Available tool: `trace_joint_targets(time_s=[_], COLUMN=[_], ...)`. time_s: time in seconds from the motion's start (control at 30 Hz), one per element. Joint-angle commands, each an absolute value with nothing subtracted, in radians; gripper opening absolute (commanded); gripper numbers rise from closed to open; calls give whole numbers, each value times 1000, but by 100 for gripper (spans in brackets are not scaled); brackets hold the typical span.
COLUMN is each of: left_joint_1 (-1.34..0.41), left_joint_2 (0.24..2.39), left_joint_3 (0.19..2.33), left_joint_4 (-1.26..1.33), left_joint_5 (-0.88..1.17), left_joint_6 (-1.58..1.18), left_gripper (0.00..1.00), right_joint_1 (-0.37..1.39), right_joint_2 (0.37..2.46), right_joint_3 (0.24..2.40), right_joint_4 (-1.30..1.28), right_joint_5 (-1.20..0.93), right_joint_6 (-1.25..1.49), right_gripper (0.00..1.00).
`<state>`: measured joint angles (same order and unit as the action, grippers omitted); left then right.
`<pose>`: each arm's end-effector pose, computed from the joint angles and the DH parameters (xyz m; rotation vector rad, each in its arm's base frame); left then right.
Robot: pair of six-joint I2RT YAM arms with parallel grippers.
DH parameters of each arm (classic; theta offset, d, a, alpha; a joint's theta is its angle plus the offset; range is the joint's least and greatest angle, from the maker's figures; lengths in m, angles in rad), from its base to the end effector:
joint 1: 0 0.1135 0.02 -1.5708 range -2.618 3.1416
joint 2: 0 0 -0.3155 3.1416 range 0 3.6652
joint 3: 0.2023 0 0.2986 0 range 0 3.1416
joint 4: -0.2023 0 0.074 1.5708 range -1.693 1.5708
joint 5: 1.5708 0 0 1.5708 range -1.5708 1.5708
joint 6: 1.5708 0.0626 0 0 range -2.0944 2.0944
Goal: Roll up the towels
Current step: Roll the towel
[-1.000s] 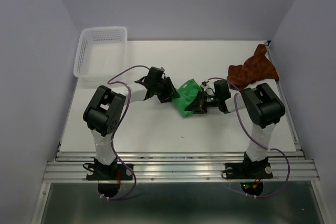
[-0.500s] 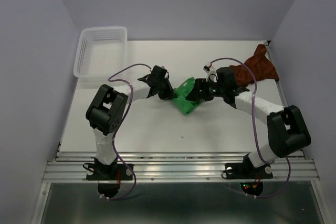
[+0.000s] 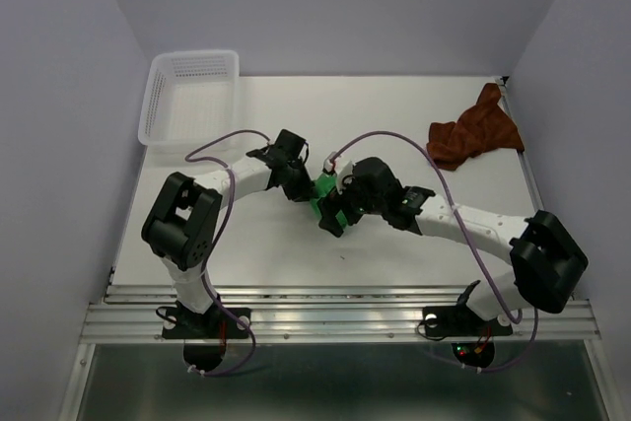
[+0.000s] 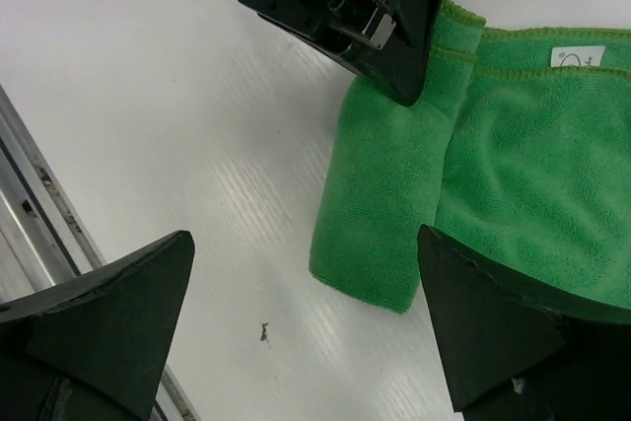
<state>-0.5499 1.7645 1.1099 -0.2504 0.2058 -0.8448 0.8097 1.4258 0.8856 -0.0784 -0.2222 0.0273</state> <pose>0.3624 -0.2371 0.1862 -0.2953 2.6318 -0.7972 0.2426 0.2746 0.2484 -0.9818 2.0394 0.7039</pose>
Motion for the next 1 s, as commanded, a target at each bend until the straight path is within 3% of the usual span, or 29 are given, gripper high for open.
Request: trace_joint_targets(time_s=[0.0,0.37,0.53,0.6,0.63,0.67,0.7,0.8,0.87,0.9,0.93,0.97], left_joint_1=[-555,-557,-555,-555,-555,-554,-554,-546,-545,-543,-545,-543], left_joint_2=[1703,1716,1717,1717,1715,1717,1718,1718,1710,1701,1692,1684], left_joint_3=[1069,1057,1060,1062,1062,1062,1058,1031,1014,1002,997,988], left_joint_4=[-299,-316,-322,-324,-322,-322,-321,-290,-253,-244,-238,-227], left_joint_5=[193,193,207,213,219,221,219,242,261,261,262,255], left_joint_6=[-867,-888,-897,-903,-904,-905,-907,-911,-919,-923,-923,-925], left_gripper=[0,0,0,0,0,0,0,10,20,27,44,52], right_joint_1=[845,1023,1062,1062,1062,1062,1062,1062,1062,1062,1062,1062], right_joint_2=[1488,1627,1675,1687,1695,1697,1697,1697,1695,1690,1683,1662], right_joint_3=[916,960,933,916,908,901,881,861,861,862,862,864], right_joint_4=[-49,-86,-74,-54,-40,-23,-9,29,32,29,29,29], right_joint_5=[-138,201,365,380,406,422,434,469,472,463,425,396], right_joint_6=[-22,-86,-95,-87,-75,-63,-55,-28,-9,-2,-2,33], right_gripper=[100,95,89,82,61,47,40,41,23,20,18,17])
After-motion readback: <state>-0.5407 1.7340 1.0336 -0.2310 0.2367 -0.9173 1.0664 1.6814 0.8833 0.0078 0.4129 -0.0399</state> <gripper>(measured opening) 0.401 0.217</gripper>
